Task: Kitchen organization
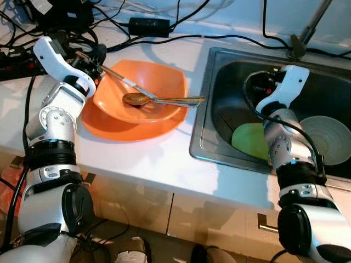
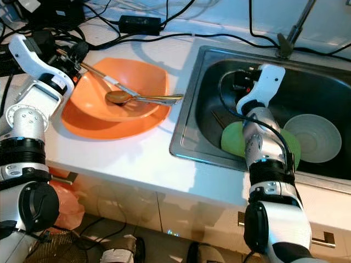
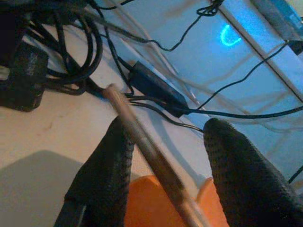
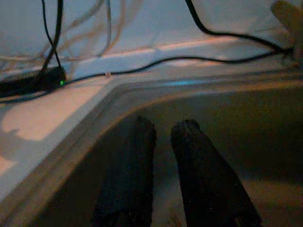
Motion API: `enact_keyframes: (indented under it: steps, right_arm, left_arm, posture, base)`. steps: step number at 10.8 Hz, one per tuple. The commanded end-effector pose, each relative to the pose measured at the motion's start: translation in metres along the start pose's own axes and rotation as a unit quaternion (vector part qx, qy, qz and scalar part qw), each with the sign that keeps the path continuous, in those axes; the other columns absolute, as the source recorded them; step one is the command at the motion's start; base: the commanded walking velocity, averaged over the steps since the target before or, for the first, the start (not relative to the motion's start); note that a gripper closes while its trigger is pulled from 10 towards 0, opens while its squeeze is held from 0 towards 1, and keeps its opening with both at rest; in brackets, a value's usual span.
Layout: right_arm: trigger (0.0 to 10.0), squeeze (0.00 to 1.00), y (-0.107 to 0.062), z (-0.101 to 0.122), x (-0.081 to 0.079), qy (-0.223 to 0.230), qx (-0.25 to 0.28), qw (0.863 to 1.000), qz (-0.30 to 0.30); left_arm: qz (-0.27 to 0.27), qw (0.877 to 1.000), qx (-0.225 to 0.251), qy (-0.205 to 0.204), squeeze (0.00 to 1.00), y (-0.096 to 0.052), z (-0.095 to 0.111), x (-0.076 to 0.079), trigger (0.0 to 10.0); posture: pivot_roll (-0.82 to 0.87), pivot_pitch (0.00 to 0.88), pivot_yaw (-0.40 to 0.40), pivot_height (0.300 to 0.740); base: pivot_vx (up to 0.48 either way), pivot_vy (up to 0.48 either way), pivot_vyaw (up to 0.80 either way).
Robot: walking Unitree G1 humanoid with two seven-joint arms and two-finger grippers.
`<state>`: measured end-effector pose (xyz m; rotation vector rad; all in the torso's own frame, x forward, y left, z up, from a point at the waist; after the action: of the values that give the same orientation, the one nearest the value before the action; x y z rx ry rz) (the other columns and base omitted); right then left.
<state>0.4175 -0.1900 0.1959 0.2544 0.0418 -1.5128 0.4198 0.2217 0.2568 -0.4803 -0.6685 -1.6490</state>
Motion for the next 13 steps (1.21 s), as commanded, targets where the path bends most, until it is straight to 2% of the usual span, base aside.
enact_keyframes:
  steps: [1, 5, 10, 13]
  right_arm:
    - [10.0, 0.00, -0.001, 0.003, 0.001, 0.004, 0.004, 1.000, -0.002]
    - [10.0, 0.00, -0.001, 0.002, -0.002, 0.006, 0.000, 1.000, 0.001]
    - [10.0, 0.00, 0.000, 0.000, -0.003, 0.005, -0.003, 1.000, 0.000]
    - [10.0, 0.00, 0.001, -0.001, -0.006, 0.006, -0.004, 1.000, 0.005]
  left_arm:
    - [-0.005, 1.000, 0.007, 0.002, 0.00, 0.003, 0.005, 0.006, 0.0]
    - [0.001, 1.000, 0.027, 0.005, 0.00, -0.001, 0.013, 0.002, 0.0]
    - [-0.028, 0.999, 0.043, 0.014, 0.00, -0.011, 0.026, 0.017, 0.0]
    - [-0.050, 0.998, 0.040, -0.013, 0.00, -0.012, 0.020, 0.029, 0.0]
  posture:
    - [0.07, 0.128, 0.005, 0.723]
    - [0.07, 0.127, 0.000, 0.723]
    - [0.09, 0.122, -0.003, 0.723]
    - [0.09, 0.112, -0.005, 0.723]
  base:
    - [0.000, 0.000, 0.00]
    - [0.000, 0.000, 0.00]
    - [0.000, 0.000, 0.00]
    - [0.000, 0.000, 0.00]
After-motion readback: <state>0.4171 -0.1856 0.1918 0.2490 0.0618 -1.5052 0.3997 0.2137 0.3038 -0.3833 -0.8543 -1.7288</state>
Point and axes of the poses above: a point about 5 cm out from each wrist's last joint towards the gripper, its own y axis pointing out of the wrist towards the gripper, its own z axis along the axis of the wrist's last joint, x = y × z, the point moved 3 cm from there along y, pointing out of the wrist towards the gripper, and after that the axes turned 4 degrees about -y, right-handed, at the moved point
